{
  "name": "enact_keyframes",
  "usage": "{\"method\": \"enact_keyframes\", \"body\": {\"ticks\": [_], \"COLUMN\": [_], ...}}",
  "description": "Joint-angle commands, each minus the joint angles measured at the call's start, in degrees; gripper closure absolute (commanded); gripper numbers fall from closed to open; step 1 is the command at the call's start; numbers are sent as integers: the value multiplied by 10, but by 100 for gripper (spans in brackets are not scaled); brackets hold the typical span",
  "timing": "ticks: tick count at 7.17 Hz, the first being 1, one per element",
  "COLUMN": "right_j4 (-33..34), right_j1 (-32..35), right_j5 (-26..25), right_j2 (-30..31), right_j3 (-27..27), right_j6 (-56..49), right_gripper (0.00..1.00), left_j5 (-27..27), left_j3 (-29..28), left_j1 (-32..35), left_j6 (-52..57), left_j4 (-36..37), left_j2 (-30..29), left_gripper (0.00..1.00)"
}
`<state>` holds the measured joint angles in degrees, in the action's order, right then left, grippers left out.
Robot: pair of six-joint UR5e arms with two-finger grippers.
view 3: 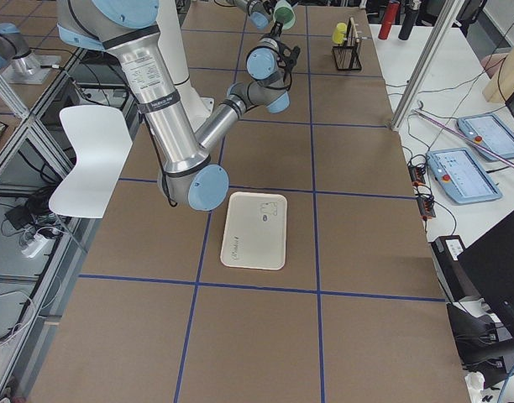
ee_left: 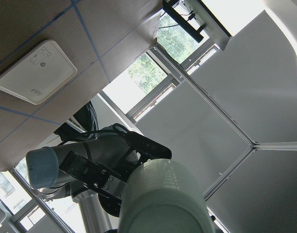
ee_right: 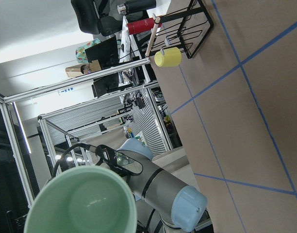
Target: Left arm grabs green cup and hands to right arm on tray
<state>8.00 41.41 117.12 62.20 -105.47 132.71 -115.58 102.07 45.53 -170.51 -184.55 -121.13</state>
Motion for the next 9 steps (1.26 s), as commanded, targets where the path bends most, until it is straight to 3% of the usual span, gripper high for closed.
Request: {"method": "enact_keyframes", "body": {"ticks": [1, 2, 5, 7, 8, 9], "right_j4": [0, 0, -3, -15, -24, -27], "right_j1": [-4, -7, -19, -19, -19, -19], "right_j5": [-5, -6, -8, -10, -11, -14], "right_j2": [-2, -9, -13, -13, -12, -12], "right_j3": [0, -1, -8, -10, -10, -10], "right_j6": [0, 1, 1, 12, 13, 20], "right_gripper": [2, 4, 33, 45, 58, 85], "left_j5": [1, 2, 3, 3, 2, 3], "left_j3": [3, 3, 3, 4, 4, 3], "left_j1": [-11, -19, -28, -28, -28, -31], "left_j6": [-6, -6, -6, -6, -6, -5], "left_j4": [0, 0, 0, 0, 0, -1], "left_j2": [-2, -2, -3, -3, -3, -3], "left_gripper": [100, 100, 100, 100, 100, 100]}}
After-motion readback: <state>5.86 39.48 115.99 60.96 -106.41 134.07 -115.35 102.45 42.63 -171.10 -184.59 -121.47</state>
